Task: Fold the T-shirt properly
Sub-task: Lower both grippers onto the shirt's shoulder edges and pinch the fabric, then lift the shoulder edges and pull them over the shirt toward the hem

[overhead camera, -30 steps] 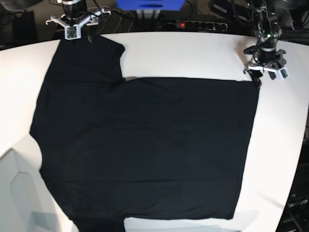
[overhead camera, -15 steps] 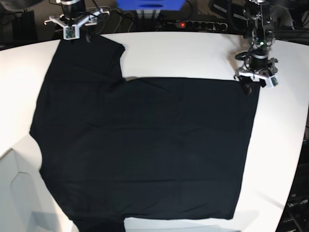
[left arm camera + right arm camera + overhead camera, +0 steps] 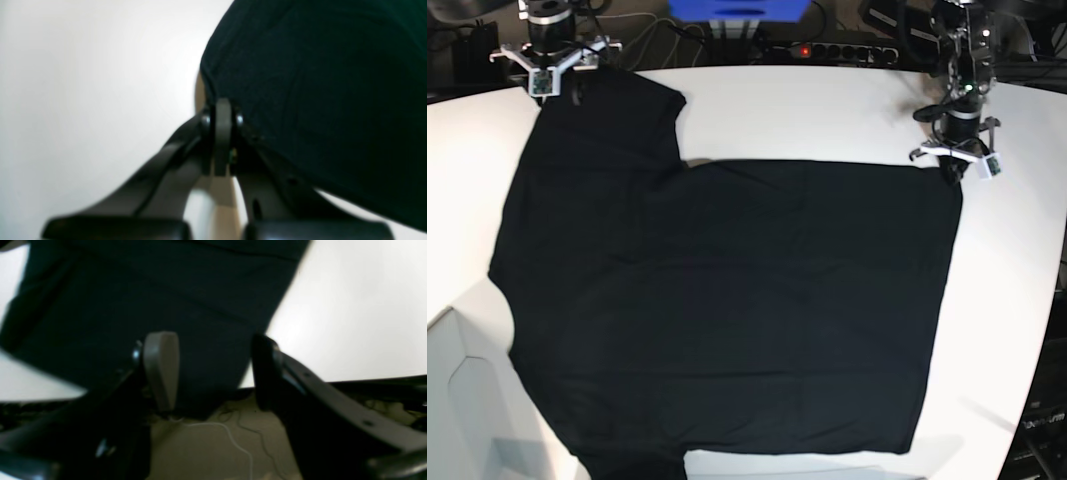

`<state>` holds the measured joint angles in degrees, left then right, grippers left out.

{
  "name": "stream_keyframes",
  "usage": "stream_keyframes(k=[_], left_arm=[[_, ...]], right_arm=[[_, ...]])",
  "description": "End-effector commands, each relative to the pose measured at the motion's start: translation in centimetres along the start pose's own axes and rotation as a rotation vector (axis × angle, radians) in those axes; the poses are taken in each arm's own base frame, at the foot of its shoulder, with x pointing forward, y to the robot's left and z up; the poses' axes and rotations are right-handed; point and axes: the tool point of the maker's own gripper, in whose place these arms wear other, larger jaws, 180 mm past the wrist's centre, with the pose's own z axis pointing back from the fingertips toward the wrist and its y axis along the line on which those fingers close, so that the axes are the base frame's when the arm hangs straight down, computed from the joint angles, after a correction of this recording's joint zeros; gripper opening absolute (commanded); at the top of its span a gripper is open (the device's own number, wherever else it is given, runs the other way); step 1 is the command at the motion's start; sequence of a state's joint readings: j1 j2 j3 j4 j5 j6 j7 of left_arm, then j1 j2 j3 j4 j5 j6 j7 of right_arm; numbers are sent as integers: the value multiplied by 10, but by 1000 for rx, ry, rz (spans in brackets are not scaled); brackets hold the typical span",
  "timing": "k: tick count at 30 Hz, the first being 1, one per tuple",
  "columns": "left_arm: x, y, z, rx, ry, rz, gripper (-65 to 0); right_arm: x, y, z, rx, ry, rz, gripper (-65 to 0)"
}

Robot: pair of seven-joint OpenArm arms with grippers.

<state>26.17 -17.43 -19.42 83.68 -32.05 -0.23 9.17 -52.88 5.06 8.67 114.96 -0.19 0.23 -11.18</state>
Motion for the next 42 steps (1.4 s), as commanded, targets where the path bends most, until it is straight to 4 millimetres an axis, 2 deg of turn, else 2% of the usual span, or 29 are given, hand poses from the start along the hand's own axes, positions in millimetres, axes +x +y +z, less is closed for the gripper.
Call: stream_keyframes(k=[1, 3, 8, 12, 17, 20, 27, 30, 34, 37, 40, 42], left_arm=[[4, 4, 4, 0, -10, -13, -647], [5, 4, 4, 0, -13, -13, -649], [0, 6, 8, 2, -1, -17, -649], [0, 6, 8, 3, 0, -17, -649], [-1, 6, 9, 3, 2, -16, -649], [-7, 9, 13, 8, 14, -21, -649], [-16, 13, 19, 15, 36, -28, -649], [-11, 9, 22, 3, 23, -41, -649], [-2, 1, 27, -17, 3, -49, -649], [0, 0, 27, -21, -2, -50, -649], [0, 0, 27, -19, -3, -51, -649], [1, 1, 27, -18, -4, -54, -649]], right_arm=[[9, -6, 2, -12, -36, 11, -254], [15, -14, -2, -38, -53, 11, -224], [2, -27, -22, -73, -27, 4, -204], [-13, -28, -41, -25, 6, 8, -206], [-12, -30, -47, 4, -1, -17, -206], [-16, -21, -49, 61, 8, -8, -210], [-45, -18, -60, 72, 79, -37, -336], [-53, -16, -61, 78, 100, -42, -348], [-55, -15, -61, 81, 104, -42, -373], [-53, -17, -61, 76, 99, -42, -489], [-50, -19, -62, 72, 93, -40, -650], [-44, -20, -62, 70, 78, -34, -650]])
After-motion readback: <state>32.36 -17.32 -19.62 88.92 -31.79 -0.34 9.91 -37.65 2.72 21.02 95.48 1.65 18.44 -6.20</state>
